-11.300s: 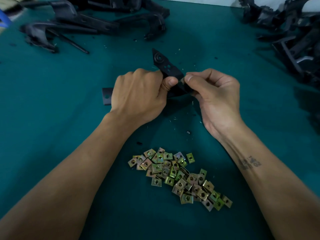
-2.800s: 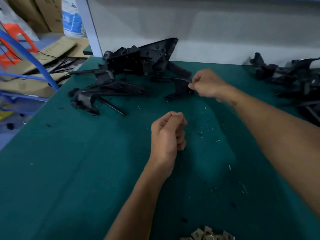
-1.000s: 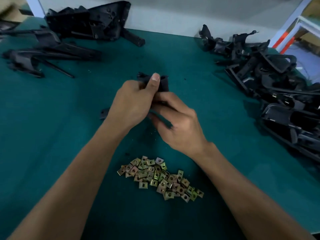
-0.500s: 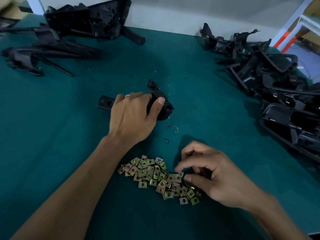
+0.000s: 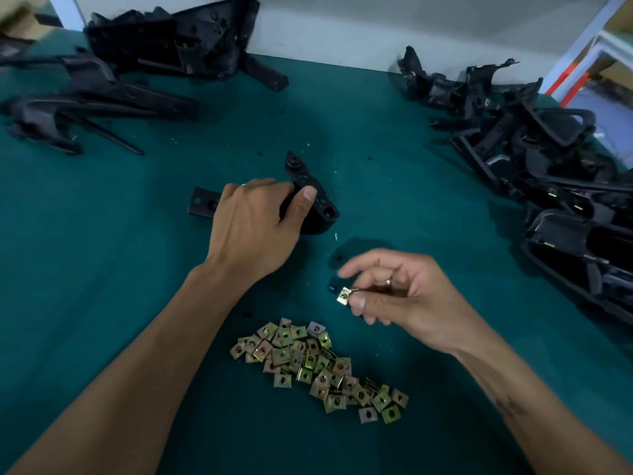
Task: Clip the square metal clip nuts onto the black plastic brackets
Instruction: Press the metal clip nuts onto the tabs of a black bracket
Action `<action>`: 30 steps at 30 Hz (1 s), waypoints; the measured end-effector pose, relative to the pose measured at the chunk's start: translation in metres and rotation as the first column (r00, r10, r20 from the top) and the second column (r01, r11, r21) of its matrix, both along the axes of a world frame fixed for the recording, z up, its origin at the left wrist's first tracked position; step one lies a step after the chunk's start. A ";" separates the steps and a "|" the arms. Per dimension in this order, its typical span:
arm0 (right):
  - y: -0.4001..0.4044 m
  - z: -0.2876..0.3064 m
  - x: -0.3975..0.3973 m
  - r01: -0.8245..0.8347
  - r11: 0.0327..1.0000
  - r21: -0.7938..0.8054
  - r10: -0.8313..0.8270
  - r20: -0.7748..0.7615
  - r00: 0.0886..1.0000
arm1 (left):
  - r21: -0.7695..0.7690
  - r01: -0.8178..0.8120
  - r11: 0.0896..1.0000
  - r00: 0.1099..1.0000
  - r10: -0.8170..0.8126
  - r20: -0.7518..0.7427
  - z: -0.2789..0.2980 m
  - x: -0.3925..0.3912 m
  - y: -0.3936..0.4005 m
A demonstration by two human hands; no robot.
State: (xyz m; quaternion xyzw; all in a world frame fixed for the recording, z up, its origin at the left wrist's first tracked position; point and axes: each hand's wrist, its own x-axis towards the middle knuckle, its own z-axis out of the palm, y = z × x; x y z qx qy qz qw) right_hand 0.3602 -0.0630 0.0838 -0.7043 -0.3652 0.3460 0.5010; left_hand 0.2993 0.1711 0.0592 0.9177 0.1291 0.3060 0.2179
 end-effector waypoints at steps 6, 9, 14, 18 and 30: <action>0.014 0.002 0.007 -0.094 0.995 -0.042 0.092 -0.040 0.995 | -0.065 -0.020 0.998 1.000 0.020 -0.004 0.003 -0.002 0.001; 0.011 0.001 0.004 -0.061 0.998 0.000 0.061 -0.079 0.995 | -0.104 -0.031 0.994 0.999 0.031 0.005 0.004 -0.001 0.000; 0.009 0.006 -0.001 -0.062 0.998 -0.028 0.056 -0.163 0.985 | -0.160 -0.031 0.987 0.999 0.032 0.004 0.003 -0.001 0.000; 0.008 0.012 -0.006 -0.060 0.994 -0.092 0.044 -0.171 0.984 | -0.169 -0.041 0.985 0.999 0.044 0.013 0.001 -0.001 0.002; 0.012 0.048 -0.006 -0.127 0.952 -0.278 0.174 0.154 0.973 | -0.089 -0.035 0.995 0.999 0.036 0.011 0.005 -0.003 -0.002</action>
